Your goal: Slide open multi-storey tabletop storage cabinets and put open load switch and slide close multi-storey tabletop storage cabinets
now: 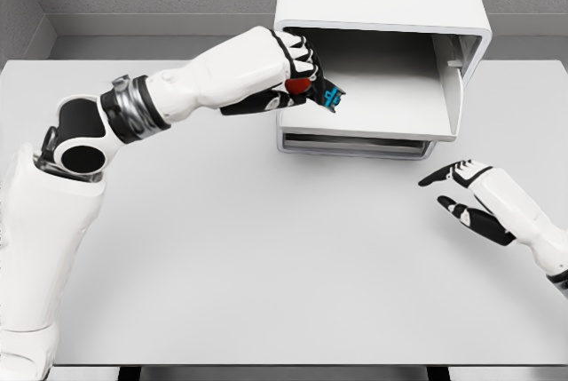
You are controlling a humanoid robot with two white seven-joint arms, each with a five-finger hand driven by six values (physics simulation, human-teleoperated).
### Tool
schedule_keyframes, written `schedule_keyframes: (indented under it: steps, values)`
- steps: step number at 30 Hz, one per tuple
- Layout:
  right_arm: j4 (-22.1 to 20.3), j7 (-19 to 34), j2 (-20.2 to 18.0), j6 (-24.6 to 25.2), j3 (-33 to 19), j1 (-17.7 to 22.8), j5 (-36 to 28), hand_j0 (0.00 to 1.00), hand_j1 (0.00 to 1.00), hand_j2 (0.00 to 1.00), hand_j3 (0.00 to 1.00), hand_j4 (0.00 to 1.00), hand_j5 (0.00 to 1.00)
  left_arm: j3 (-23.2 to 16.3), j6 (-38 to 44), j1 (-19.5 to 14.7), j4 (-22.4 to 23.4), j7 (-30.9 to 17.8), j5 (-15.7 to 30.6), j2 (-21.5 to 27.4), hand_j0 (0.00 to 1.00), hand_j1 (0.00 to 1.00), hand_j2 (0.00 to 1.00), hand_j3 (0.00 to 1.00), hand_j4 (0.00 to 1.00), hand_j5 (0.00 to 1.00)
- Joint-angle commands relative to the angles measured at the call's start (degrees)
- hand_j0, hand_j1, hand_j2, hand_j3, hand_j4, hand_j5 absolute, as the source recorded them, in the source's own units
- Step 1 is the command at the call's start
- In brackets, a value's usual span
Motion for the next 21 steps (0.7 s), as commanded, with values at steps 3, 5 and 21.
schedule_keyframes:
  steps: [3, 5, 21]
  values:
    - [0.0, 0.1, 0.7, 0.1, 1.0, -0.6, -0.4, 0.54, 0.54, 0.54, 0.54, 0.54, 0.54, -0.6, 0.2, 0.0, 0.1, 0.0, -0.7, -2.3, 0.39, 0.39, 0.39, 0.39, 0.39, 0.39]
    - [0.0, 0.1, 0.7, 0.1, 1.0, -0.6, -0.4, 0.55, 0.55, 0.55, 0.55, 0.55, 0.55, -1.3, 0.2, 0.0, 0.4, 0.0, -0.8, -3.0, 0.39, 0.39, 0.39, 0.39, 0.39, 0.39]
    - [0.0, 0.1, 0.7, 0.1, 1.6, -0.6, -0.4, 0.55, 0.55, 0.55, 0.55, 0.55, 0.55, -1.7, 0.2, -0.3, 3.5, 0.0, -8.3, -9.9, 0.39, 0.39, 0.39, 0.39, 0.39, 0.39]
